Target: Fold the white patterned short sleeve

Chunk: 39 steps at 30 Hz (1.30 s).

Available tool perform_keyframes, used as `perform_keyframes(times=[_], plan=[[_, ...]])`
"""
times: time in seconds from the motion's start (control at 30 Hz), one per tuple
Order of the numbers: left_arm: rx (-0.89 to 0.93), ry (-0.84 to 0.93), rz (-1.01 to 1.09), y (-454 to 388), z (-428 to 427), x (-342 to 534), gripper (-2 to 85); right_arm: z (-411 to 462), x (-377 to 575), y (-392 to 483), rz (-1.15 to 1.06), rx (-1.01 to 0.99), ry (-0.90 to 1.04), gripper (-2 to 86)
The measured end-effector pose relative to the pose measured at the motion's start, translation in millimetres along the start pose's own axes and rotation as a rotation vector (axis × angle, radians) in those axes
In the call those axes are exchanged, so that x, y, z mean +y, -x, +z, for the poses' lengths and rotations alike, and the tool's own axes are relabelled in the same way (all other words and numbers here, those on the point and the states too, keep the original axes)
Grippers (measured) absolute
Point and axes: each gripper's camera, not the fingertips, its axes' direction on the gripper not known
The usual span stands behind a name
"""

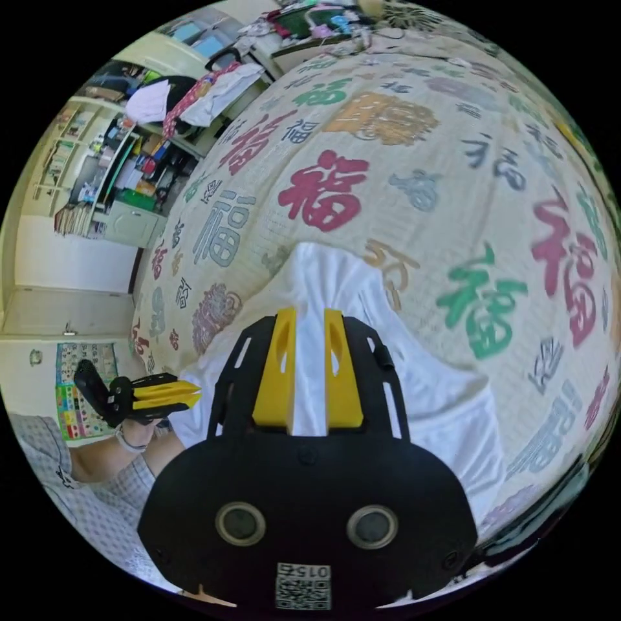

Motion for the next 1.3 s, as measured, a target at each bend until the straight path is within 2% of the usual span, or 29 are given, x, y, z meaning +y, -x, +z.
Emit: perform_keyframes(times=[0.07,0.17,0.27,0.33,0.4,0.47,0.53,0.6,0.63,0.7,0.77,0.9,1.03,1.13,1.23,1.3], plan=[[0.005,0.069,0.045,-12.1,26.6,-4.0,1.1,-27.0,46.2,-15.5,0.066,0.005,-0.049,4.6],[-0.139,0.215,0.086,-19.7,74.1,-3.8,1.1,-68.8,130.9,-49.1,0.199,-0.022,-0.105,2.6],[-0.088,0.206,0.027,-14.3,88.3,-12.2,1.2,-100.9,214.6,-81.2,0.315,-0.108,-0.131,1.4],[-0.065,0.136,-0.005,-13.2,86.3,-25.0,1.6,-115.5,258.3,-93.9,0.372,-0.125,-0.124,1.0],[-0.059,0.016,0.035,-15.6,86.7,-56.5,2.8,-131.7,308.1,-103.5,0.432,-0.13,-0.114,0.6],[-0.109,-0.013,0.087,-18.1,99.3,-91.3,3.5,-140.6,337.4,-107.0,0.459,-0.156,-0.109,0.5],[-0.073,0.004,0.143,-20.9,123.7,-129.1,2.3,-146.5,359.1,-107.3,0.473,-0.173,-0.097,0.4],[-0.036,0.111,0.2,-22.0,172.7,-172.8,0.4,-151.5,379.0,-104.6,0.488,-0.198,-0.079,0.2],[-0.072,0.135,0.203,-21.3,184.6,-181.3,0.2,-152.9,383.0,-103.9,0.493,-0.207,-0.078,0.2],[-0.295,0.223,0.224,-14.2,224.4,-206.0,-0.4,-160.5,397.6,-100.5,0.501,-0.244,-0.08,0.2],[-0.415,0.279,0.198,-2.4,244.1,-217.2,-0.6,-167.4,409.3,-99.5,0.51,-0.255,-0.088,0.1],[-0.512,0.304,0.175,11.6,265.1,-220.5,-0.8,-182.3,441.0,-106.3,0.55,-0.29,-0.098,0.1],[-0.497,0.172,0.145,14.8,259.6,-213.4,-0.7,-202.3,472.7,-115.8,0.594,-0.296,-0.114,0.3],[-0.32,0.054,0.129,10.8,248.9,-213.5,-0.4,-223.9,500.2,-124.4,0.628,-0.257,-0.138,0.6],[-0.204,0.056,0.311,-39.0,262.9,-216.5,1.0,-245.5,528.7,-137.0,0.695,-0.173,-0.179,1.3],[-0.057,0.133,0.479,-97.9,298.1,-219.1,4.5,-261.2,551.3,-150.6,0.766,-0.144,-0.244,2.6]])
